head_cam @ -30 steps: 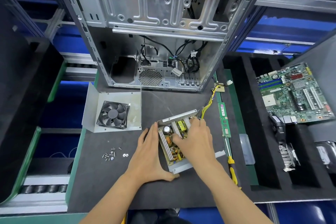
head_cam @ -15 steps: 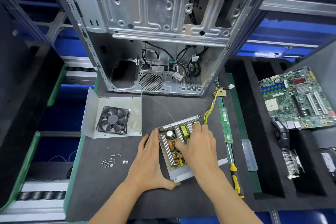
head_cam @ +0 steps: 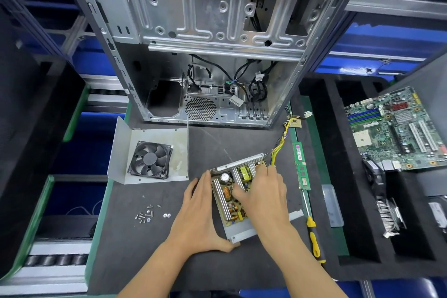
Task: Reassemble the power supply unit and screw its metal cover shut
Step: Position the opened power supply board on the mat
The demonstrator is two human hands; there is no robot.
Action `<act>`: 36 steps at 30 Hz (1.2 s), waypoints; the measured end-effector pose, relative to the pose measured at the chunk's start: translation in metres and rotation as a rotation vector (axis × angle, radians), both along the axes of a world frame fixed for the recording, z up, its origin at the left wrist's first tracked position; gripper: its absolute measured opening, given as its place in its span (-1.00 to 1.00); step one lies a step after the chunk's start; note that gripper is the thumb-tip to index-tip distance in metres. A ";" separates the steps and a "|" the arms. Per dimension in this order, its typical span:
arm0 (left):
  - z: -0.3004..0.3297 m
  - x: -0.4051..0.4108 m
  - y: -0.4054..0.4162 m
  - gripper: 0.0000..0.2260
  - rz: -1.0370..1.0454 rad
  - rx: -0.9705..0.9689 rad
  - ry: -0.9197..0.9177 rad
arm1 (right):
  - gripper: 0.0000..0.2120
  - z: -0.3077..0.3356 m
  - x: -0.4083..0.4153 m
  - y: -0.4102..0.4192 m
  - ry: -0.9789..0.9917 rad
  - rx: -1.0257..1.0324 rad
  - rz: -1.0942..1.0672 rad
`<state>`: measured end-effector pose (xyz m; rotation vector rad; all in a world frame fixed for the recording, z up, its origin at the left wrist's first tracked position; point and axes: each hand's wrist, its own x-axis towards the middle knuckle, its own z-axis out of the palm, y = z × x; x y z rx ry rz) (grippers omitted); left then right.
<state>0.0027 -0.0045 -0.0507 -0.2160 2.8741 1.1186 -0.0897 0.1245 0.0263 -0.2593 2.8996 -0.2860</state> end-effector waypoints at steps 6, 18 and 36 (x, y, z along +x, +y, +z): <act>0.003 0.000 0.000 0.43 0.003 0.008 0.006 | -0.57 0.002 0.000 0.000 -0.002 0.001 0.005; 0.012 0.000 0.000 0.44 0.005 0.005 0.005 | -0.55 0.003 0.000 0.000 -0.019 0.018 0.010; 0.011 -0.001 0.000 0.43 0.021 -0.006 0.046 | -0.53 0.003 -0.001 -0.003 -0.023 0.023 -0.018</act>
